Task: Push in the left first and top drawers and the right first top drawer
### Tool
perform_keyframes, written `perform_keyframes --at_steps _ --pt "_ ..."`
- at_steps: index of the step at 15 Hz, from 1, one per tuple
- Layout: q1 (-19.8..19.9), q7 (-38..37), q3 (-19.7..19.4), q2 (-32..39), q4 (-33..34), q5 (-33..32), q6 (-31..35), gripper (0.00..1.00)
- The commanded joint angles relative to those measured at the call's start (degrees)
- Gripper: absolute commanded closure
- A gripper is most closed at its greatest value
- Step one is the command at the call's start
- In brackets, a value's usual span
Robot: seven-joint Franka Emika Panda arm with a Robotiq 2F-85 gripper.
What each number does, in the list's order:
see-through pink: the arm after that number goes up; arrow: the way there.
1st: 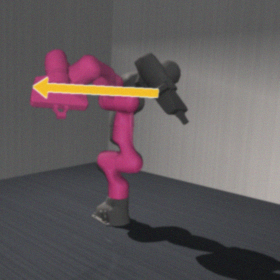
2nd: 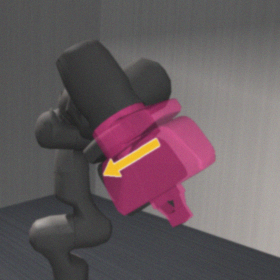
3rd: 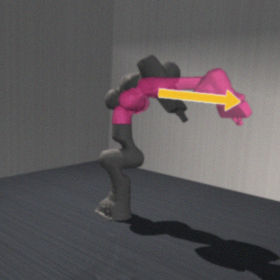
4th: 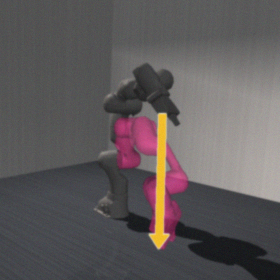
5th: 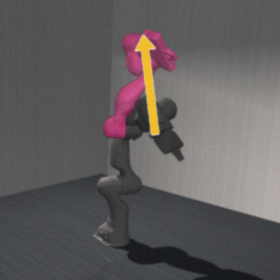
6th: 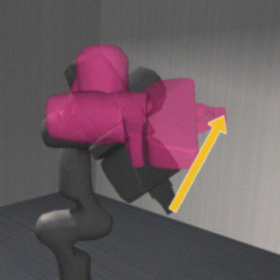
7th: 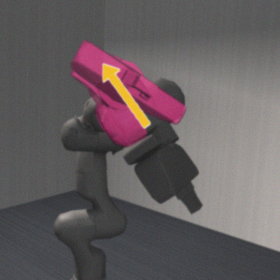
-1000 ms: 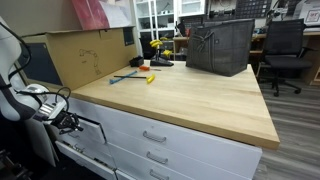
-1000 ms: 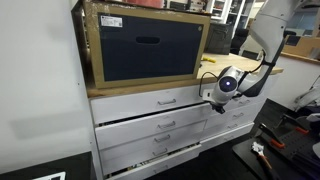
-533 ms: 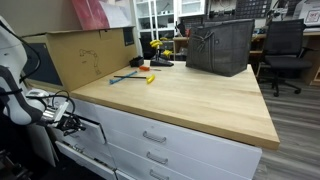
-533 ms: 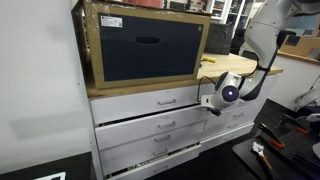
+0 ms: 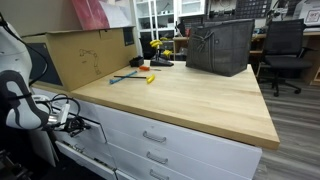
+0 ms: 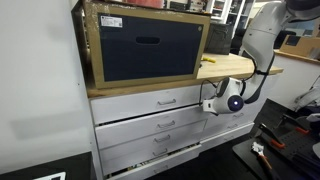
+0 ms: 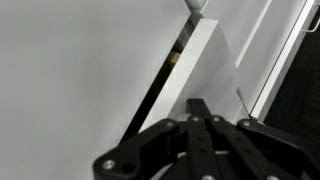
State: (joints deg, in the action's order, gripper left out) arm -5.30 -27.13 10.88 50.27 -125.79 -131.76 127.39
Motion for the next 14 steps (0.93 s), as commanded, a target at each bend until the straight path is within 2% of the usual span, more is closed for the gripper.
perform_keyframes --at_steps 1,8,11,14 --pt "1.90 -1.16 0.60 1.77 2.48 -4.88 -3.49 1.00" --pt "3.70 -0.71 0.77 3.26 4.66 -6.95 -4.97 1.00" --pt "4.20 -0.50 1.60 2.73 3.76 -4.30 -4.33 1.00" --pt "4.86 0.18 2.45 1.82 2.82 1.08 -3.26 1.00"
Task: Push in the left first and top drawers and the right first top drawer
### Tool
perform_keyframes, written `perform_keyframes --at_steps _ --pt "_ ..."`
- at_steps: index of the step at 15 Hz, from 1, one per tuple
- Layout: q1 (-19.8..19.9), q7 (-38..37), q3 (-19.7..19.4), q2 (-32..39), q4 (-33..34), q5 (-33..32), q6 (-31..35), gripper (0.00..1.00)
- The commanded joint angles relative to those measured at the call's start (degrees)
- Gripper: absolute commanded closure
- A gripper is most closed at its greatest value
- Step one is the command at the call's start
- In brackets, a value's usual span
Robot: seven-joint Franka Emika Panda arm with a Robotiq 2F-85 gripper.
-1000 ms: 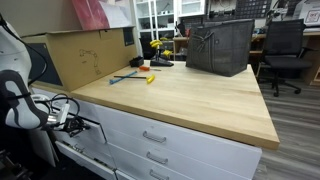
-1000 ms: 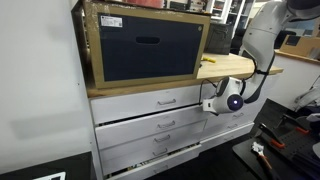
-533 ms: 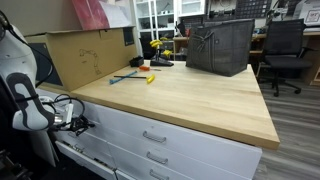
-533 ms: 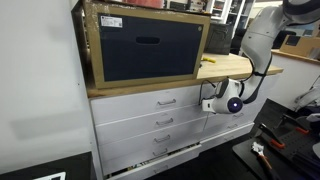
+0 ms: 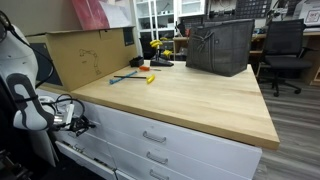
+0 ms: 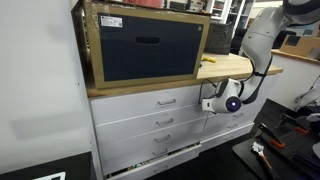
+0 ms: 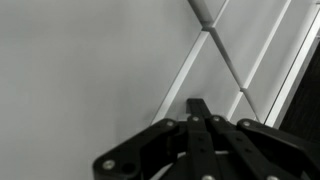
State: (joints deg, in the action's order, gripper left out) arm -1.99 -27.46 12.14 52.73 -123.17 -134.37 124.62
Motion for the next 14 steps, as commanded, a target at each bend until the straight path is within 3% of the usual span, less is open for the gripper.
perform_keyframes --at_steps 1,4,14 --pt "1.75 0.69 1.36 -0.96 -0.07 5.49 -0.28 1.00" --pt "2.55 -0.26 1.84 -2.58 -1.71 9.71 0.10 1.00" --pt "5.70 -5.07 0.26 -11.43 -11.29 5.94 0.14 1.00"
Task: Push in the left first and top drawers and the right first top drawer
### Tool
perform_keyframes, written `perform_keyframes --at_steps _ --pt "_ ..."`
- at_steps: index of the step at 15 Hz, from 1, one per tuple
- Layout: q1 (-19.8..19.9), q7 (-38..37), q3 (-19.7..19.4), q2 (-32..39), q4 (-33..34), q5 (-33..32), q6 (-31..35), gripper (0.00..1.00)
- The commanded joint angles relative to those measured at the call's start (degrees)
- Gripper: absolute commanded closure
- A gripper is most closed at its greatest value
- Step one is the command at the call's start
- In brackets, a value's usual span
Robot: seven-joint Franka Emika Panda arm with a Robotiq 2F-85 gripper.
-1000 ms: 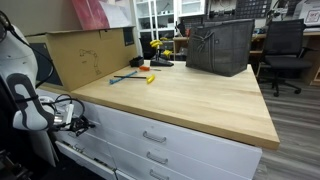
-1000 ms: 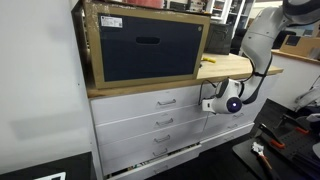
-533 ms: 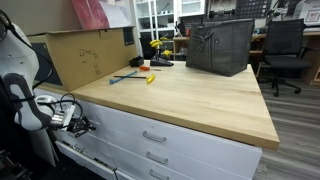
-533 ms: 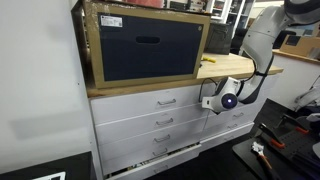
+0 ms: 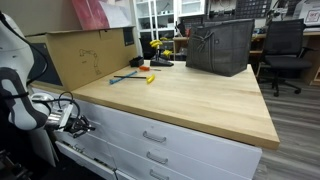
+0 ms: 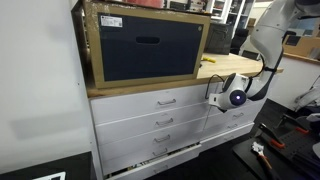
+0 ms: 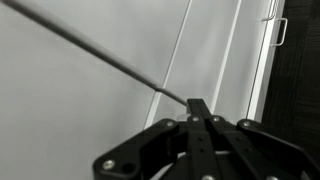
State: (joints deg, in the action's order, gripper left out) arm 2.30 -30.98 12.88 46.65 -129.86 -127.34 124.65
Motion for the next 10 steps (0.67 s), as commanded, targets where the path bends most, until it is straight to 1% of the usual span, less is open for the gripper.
perform_keyframes --at_steps 1,6,10 --pt "1.88 -1.51 -0.80 -6.48 -5.40 -1.39 0.08 1.00" --pt "3.65 -1.47 -2.53 -10.33 -6.50 -3.24 -0.26 1.00" --pt "4.42 -2.79 -3.46 -11.39 -4.50 -7.34 -0.57 1.00"
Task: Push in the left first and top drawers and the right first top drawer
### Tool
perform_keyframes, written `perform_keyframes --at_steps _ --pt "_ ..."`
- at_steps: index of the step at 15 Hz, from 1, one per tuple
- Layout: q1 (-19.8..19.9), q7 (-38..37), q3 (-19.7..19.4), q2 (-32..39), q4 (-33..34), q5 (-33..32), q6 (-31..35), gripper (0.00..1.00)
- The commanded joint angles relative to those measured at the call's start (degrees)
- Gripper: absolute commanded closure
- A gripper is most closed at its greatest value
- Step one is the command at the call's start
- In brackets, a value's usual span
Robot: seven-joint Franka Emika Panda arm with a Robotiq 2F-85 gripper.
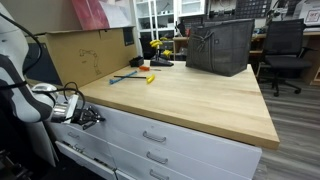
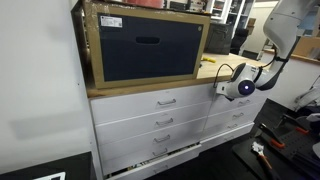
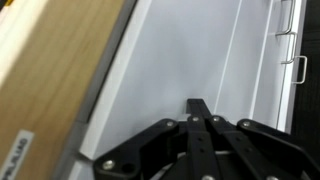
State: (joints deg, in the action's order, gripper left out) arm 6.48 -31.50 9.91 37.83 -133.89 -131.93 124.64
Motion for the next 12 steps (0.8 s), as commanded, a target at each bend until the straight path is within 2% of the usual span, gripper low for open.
perform_keyframes --at_steps 1,12 --pt "0.30 -2.84 -0.51 -2.80 -0.42 -3.40 -0.37 1.00" --pt "0.22 -3.22 -1.41 -0.21 5.51 -5.28 -1.83 1.00"
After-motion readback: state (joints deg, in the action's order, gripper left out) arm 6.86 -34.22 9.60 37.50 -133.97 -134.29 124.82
